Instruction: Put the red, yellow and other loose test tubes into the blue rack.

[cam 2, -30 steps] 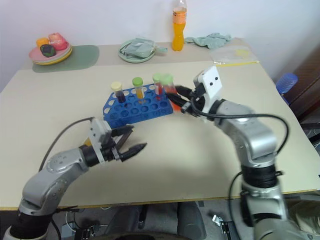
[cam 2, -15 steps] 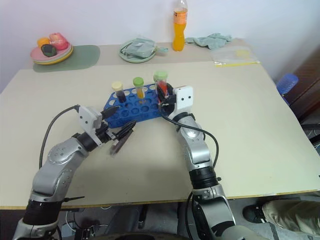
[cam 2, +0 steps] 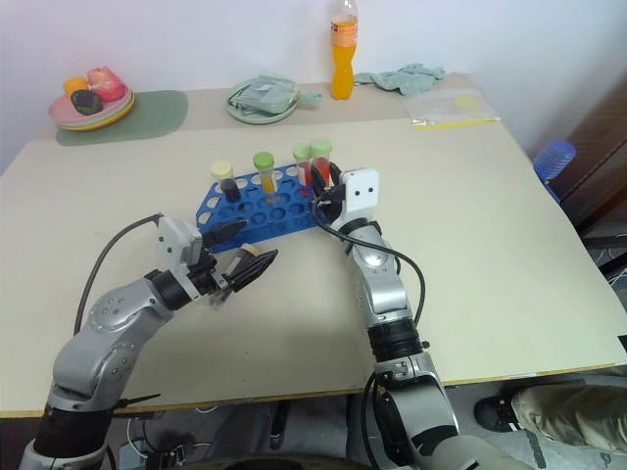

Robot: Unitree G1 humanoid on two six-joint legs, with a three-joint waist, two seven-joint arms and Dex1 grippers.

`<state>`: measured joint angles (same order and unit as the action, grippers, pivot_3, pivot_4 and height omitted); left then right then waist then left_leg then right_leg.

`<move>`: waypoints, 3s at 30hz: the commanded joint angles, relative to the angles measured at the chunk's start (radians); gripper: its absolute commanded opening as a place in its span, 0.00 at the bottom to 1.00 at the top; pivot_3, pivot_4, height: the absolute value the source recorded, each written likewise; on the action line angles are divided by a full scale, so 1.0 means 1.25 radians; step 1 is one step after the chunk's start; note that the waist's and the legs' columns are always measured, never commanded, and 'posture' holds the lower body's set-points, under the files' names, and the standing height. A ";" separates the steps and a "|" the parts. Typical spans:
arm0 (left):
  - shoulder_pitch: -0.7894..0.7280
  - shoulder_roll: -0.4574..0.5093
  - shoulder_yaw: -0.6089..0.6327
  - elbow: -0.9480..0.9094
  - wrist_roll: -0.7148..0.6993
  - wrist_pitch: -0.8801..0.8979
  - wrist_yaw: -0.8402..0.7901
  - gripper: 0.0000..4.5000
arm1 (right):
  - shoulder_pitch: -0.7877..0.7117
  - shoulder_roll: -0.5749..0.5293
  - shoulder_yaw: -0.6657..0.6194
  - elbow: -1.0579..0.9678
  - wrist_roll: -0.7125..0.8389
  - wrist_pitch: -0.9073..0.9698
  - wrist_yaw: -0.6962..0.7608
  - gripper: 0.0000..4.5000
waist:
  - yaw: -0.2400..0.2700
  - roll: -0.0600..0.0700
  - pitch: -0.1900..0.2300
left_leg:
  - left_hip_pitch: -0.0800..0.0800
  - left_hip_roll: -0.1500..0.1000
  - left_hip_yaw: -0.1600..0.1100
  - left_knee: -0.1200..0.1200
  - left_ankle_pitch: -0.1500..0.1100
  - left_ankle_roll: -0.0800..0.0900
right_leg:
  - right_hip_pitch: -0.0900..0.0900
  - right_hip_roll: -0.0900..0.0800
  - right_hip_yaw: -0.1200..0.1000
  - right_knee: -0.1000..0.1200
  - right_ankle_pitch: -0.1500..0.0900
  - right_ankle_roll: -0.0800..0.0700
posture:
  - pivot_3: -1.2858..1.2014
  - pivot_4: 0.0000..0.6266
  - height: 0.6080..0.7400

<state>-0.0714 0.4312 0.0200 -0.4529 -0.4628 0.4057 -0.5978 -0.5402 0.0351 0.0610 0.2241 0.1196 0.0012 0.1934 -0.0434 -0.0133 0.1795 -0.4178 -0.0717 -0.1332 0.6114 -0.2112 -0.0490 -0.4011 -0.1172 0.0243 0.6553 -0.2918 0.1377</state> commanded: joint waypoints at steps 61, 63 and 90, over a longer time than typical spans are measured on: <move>-0.516 0.459 -0.151 0.270 -0.152 0.967 0.117 1.00 | 0.191 -0.411 0.068 -0.496 0.134 0.234 0.459 0.99 | 0.001 -0.001 0.001 | 0.001 0.000 0.000 0.001 0.000 0.000 | 0.001 0.000 0.000 0.002 0.000 0.000 | 0.52 0.24 1.00; -0.520 0.451 -0.169 0.277 -0.136 0.967 0.121 1.00 | 0.189 -0.412 0.074 -0.495 0.129 0.231 0.461 0.99 | 0.002 -0.001 0.001 | 0.001 0.000 0.000 0.001 0.000 0.000 | 0.001 0.000 0.000 0.002 0.000 0.000 | 0.52 0.24 1.00; -0.164 0.031 0.049 -0.067 0.035 -0.028 0.160 0.16 | 0.266 -0.377 0.048 -0.486 0.131 0.268 0.388 1.00 | 0.034 -0.003 -0.001 | -0.002 -0.001 0.001 0.003 0.000 0.000 | 0.000 -0.002 0.000 -0.001 0.001 0.001 | 0.52 0.24 1.00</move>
<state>-0.2783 0.5033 0.1672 -0.4920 -0.4593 0.4370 -0.3818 -0.2032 -0.4486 0.1364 -0.3578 0.2721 0.3421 0.6899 -0.0007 -0.0176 0.1783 -0.4198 -0.0731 -0.1307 0.6154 -0.2111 -0.0492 -0.3993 -0.1200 0.0242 0.6542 -0.2910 0.1388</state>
